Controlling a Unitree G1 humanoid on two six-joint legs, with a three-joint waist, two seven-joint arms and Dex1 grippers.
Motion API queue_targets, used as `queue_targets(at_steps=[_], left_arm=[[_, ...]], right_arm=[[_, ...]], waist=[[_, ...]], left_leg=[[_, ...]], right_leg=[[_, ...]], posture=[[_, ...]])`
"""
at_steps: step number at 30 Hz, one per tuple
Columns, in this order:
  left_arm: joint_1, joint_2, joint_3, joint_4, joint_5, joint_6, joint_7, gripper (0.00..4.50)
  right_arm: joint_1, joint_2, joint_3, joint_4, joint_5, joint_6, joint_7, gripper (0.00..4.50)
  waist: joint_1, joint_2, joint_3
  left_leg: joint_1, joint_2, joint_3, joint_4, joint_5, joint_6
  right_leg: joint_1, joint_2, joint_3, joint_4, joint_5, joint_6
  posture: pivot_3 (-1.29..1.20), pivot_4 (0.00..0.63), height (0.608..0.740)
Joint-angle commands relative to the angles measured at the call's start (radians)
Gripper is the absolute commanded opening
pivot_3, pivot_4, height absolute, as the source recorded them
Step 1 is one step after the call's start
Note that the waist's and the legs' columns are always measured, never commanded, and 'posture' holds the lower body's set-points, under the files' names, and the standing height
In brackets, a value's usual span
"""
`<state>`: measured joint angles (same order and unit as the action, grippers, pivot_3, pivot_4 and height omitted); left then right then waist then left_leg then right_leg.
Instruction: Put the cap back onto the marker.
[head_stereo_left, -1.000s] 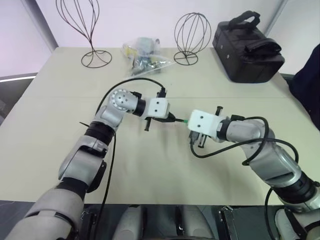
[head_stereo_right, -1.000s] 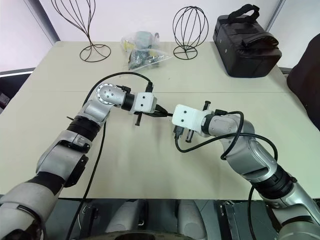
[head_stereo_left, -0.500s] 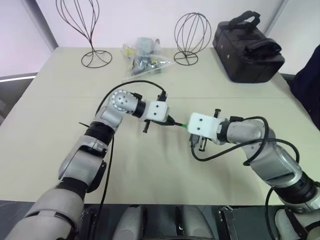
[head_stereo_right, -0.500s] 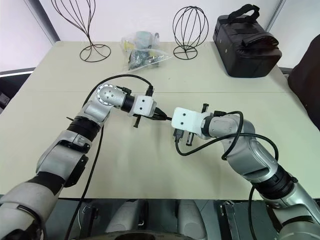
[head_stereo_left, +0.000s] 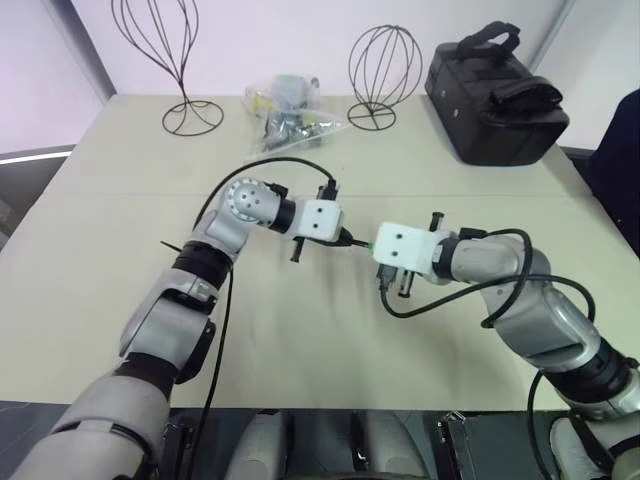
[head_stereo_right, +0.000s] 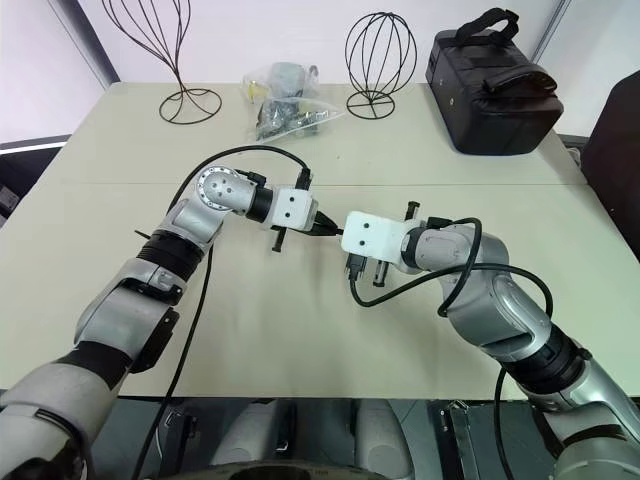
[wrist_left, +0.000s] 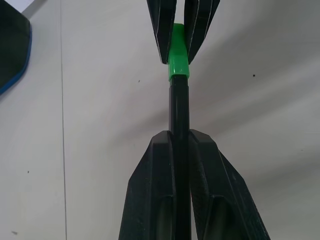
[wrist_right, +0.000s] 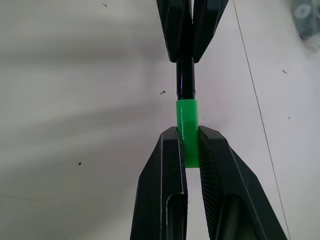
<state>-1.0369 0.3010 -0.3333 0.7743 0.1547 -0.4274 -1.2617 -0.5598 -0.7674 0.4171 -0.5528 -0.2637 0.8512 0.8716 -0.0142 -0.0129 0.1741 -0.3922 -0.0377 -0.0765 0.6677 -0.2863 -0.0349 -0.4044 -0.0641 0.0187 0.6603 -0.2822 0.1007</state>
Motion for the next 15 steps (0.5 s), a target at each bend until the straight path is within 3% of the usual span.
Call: queue_targets(at_steps=[1,15], left_arm=[[-0.032,-0.059,-0.012,-0.064,-0.033,-0.023,0.006,0.0],[-0.053,-0.076,-0.036,-0.023,0.036,-0.078,0.102,0.0]], right_arm=[[-0.038,0.029,0.008,-0.012,-0.008,-0.01,-0.016,0.06],[-0.079,0.051,0.077,0.07,-0.077,-0.011,-0.006,0.06]], waist=[[0.0,0.0,0.0],[-0.001,0.0,0.0]], left_leg=[[0.0,0.0,0.0,0.0,0.0,0.0],[0.0,0.0,0.0,0.0,0.0,0.0]], right_leg=[[0.0,0.0,0.0,0.0,0.0,0.0],[-0.001,0.0,0.0,0.0,0.0,0.0]], posture=[[0.0,0.15,0.74],[0.0,0.15,0.74]])
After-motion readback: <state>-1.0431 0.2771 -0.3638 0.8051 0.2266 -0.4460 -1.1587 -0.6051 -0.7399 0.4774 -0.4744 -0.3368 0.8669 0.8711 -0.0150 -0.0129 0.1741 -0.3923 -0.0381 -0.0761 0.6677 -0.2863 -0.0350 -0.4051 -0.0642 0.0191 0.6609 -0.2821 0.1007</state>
